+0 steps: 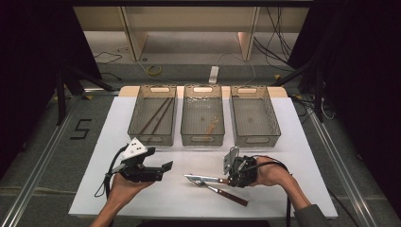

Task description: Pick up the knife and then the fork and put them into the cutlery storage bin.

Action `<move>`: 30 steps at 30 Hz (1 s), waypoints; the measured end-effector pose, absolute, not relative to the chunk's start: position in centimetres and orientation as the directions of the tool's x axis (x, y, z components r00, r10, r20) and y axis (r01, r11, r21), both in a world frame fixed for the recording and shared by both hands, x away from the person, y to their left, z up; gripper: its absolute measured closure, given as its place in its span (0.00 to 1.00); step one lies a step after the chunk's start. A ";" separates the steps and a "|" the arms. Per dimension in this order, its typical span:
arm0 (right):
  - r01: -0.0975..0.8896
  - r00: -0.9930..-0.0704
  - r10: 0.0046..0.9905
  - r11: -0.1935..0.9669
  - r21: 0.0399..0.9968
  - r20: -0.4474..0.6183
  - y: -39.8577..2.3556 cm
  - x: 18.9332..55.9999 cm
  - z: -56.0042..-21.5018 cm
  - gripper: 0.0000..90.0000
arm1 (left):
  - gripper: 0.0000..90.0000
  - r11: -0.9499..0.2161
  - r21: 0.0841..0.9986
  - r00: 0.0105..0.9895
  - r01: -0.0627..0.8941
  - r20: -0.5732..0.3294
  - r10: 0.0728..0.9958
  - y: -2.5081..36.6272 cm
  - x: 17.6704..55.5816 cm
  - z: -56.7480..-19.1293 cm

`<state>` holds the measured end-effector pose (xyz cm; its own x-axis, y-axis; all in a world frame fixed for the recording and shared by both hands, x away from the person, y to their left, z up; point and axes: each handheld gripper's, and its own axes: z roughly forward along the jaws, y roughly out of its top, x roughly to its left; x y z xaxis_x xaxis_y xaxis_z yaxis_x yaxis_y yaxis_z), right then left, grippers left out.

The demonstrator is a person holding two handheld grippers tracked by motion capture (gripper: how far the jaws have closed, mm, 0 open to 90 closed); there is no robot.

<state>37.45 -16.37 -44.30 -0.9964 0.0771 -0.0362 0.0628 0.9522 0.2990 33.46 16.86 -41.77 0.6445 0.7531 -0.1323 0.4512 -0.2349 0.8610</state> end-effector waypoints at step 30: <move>0.321 -0.885 0.459 0.727 0.607 -0.082 -19.5 39.5 -40.8 0.85 | 0.17 -0.212 0.871 0.631 0.444 -0.137 0.763 17.0 33.4 -41.8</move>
